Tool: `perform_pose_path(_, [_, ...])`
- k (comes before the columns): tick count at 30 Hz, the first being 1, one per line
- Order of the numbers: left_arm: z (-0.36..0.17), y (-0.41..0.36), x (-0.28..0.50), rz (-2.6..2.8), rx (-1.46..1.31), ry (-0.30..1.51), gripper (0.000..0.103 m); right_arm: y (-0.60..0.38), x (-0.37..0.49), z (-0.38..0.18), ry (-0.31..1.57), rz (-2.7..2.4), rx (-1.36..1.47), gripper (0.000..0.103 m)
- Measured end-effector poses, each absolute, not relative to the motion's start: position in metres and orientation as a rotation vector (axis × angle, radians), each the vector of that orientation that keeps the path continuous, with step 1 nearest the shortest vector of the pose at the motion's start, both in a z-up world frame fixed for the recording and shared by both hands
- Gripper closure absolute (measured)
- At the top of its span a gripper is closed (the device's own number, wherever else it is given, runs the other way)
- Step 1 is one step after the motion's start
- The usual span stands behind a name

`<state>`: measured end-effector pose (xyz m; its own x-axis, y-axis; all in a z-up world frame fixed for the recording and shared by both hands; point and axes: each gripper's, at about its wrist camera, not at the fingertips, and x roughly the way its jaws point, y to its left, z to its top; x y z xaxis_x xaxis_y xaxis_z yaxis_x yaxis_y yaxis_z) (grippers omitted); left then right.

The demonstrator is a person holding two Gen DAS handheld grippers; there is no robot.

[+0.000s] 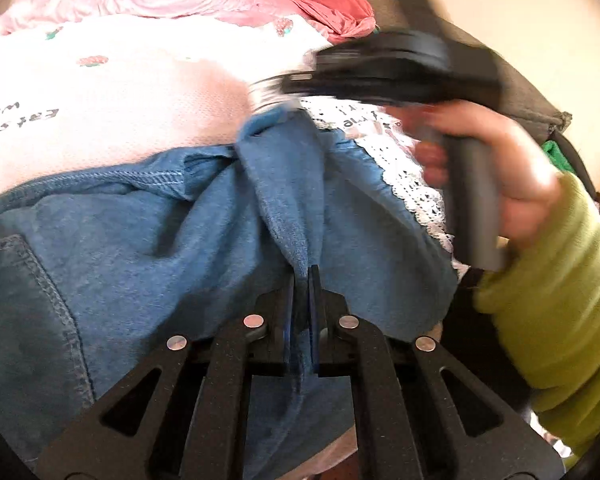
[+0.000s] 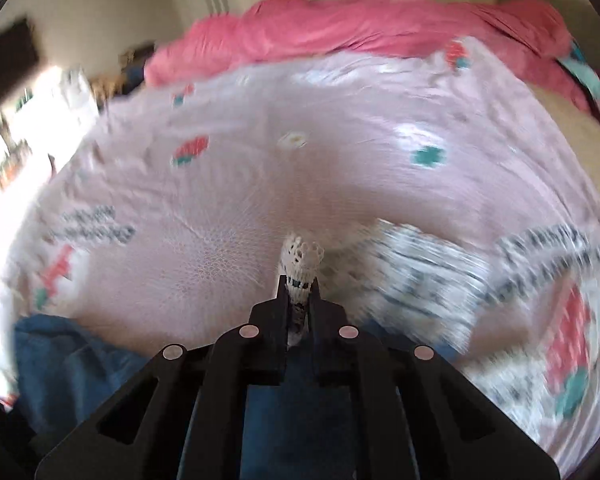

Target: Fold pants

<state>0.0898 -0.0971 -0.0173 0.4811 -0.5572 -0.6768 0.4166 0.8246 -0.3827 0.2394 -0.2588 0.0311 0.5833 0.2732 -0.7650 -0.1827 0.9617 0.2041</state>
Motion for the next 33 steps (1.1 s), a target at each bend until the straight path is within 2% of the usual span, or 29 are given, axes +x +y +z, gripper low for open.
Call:
perform_pose_path(6, [-0.018,-0.096,0.084,-0.573,-0.154,0.872,0.101,-0.343,0.178,0.055,0.83,0.217,0.33,0.095])
perform_pose_path(12, [-0.013,-0.105,0.078,-0.553,-0.037,0.812,0.086,-0.387,0.124,0.048,0.829,0.19,0.447,0.095])
perform_pose_path(15, [-0.016,-0.113,0.078,-0.547,0.019,0.798,0.086,-0.399,0.102,0.035,0.846,0.172,0.488,0.095])
perform_pose_path(17, [-0.018,-0.114,0.08,-0.555,0.033,0.796,0.089,-0.403,0.093,0.026,0.856,0.162,0.512,0.095])
perform_pose_path(18, [-0.018,-0.115,0.079,-0.564,0.033,0.799,0.099,-0.406,0.088,0.022,0.862,0.16,0.528,0.095])
perform_pose_path(19, [-0.019,-0.117,0.079,-0.579,0.032,0.803,0.103,-0.409,0.085,0.017,0.867,0.163,0.548,0.095])
perform_pose_path(33, [0.006,-0.114,0.043,-0.669,0.097,0.743,0.103,-0.418,0.039,0.01,0.913,0.178,0.594,0.095])
